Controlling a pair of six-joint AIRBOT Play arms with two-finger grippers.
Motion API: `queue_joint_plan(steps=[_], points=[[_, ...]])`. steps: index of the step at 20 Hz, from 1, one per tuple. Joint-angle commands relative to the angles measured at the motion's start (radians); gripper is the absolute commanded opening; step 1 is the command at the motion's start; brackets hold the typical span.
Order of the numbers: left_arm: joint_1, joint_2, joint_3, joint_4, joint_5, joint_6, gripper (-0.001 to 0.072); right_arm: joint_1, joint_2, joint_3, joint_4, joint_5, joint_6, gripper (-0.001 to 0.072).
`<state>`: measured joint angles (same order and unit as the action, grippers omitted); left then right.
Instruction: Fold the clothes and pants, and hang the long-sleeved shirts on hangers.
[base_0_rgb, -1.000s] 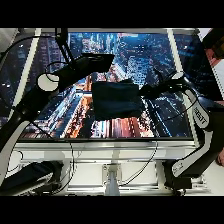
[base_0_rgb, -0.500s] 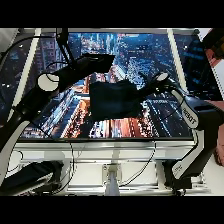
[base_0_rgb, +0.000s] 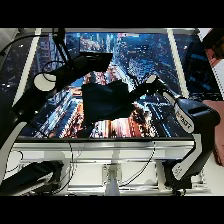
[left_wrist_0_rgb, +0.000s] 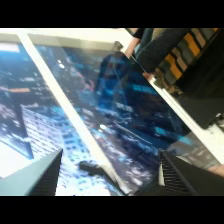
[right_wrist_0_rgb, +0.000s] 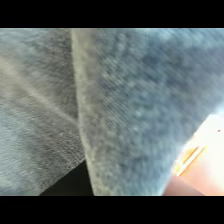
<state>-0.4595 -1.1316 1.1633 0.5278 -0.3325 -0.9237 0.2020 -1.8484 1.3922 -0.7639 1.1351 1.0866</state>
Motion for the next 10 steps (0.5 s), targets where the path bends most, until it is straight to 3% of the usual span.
queue_joint_plan(steps=[1, 2, 3, 6, 10], points=[[0.050, 0.062, 0.000, 0.166, -0.094, 0.000, 0.0352, -0.061, 0.117, 0.002, 0.020, -0.034, -0.002, 0.0020], [0.077, 0.093, 0.000, 0.234, -0.163, 0.000, 0.0182, -0.096, 0.164, 0.002, 0.019, -0.053, 0.002, 0.0020], [0.108, 0.124, 0.000, 0.290, -0.234, -0.001, 0.0070, -0.140, 0.217, 0.002, 0.019, -0.076, 0.006, 0.0020], [0.230, 0.224, 0.000, 0.464, -0.425, -0.074, 0.0067, -0.297, 0.364, 0.002, 0.004, -0.151, 0.084, 0.0020], [0.435, 0.345, 0.000, 0.729, -0.553, -0.200, 0.0068, -0.566, 0.530, 0.002, -0.090, -0.206, 0.204, 0.0020]])
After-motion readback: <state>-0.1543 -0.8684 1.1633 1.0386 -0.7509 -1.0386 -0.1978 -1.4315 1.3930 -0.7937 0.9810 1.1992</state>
